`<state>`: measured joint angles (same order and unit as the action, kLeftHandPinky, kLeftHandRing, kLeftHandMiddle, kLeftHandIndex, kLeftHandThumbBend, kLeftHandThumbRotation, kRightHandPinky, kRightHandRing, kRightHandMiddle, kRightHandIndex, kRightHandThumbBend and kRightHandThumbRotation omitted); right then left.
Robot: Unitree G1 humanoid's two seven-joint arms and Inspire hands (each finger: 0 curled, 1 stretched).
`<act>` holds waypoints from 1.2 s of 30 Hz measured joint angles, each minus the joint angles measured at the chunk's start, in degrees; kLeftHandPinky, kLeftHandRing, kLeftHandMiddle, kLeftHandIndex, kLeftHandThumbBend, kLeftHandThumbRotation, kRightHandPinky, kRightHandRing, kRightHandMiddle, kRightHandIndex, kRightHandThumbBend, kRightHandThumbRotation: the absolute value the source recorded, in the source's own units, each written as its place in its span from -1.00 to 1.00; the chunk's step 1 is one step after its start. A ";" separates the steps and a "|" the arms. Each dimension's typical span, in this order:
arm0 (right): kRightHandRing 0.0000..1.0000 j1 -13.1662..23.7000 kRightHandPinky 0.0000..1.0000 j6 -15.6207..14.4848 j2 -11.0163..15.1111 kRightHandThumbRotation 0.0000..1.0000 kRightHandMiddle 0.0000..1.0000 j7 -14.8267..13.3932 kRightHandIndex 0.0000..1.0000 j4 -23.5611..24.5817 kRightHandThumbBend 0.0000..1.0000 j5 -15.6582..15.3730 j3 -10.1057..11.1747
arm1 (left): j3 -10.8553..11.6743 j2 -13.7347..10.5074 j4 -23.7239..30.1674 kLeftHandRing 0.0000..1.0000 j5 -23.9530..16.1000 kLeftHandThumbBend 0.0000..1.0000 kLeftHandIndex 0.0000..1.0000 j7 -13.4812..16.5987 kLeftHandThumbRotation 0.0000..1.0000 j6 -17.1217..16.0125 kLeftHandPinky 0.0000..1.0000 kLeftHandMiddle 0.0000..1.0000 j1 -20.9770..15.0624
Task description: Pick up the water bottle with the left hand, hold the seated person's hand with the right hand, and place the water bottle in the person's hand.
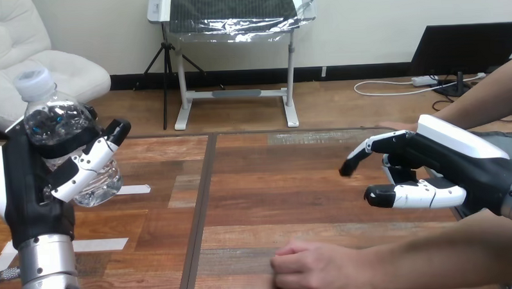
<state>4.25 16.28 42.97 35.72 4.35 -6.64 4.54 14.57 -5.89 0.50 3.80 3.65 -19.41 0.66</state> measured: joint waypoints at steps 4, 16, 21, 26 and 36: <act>-0.85 0.00 -0.70 0.01 0.00 1.00 -0.74 0.04 0.56 0.00 1.00 0.11 0.00 | -0.01 0.00 0.00 -0.41 0.07 0.19 -0.20 0.00 -1.00 0.00 -0.52 -0.32 0.00; -0.83 -0.01 -0.72 -0.11 0.00 1.00 -0.71 0.05 0.83 0.19 1.00 0.22 0.00 | -0.06 0.00 0.00 -0.42 0.04 0.19 -0.20 0.00 -1.00 0.00 -0.53 -0.31 0.00; -0.86 -0.03 -0.79 -1.08 0.00 1.00 -0.72 0.05 0.92 0.83 1.00 0.22 0.01 | -0.06 0.01 0.00 -0.42 -0.10 0.19 -0.20 0.07 -1.00 0.00 -0.53 -0.32 0.00; -0.87 -0.03 -0.81 -1.84 0.00 1.00 -0.73 0.05 0.96 1.46 1.00 0.23 0.01 | -0.10 0.01 0.00 -0.42 -0.12 0.19 -0.20 0.06 -1.00 0.00 -0.53 -0.31 0.00; -0.87 -0.04 -0.75 -2.50 0.00 1.00 -0.73 0.05 1.00 1.83 1.00 0.32 0.01 | -0.12 0.01 0.00 -0.42 -0.04 0.18 -0.20 0.04 -1.00 0.00 -0.53 -0.31 0.01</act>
<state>4.21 13.78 42.97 35.77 6.18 -6.32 4.55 14.44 -5.88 0.50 3.76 3.69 -19.41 0.68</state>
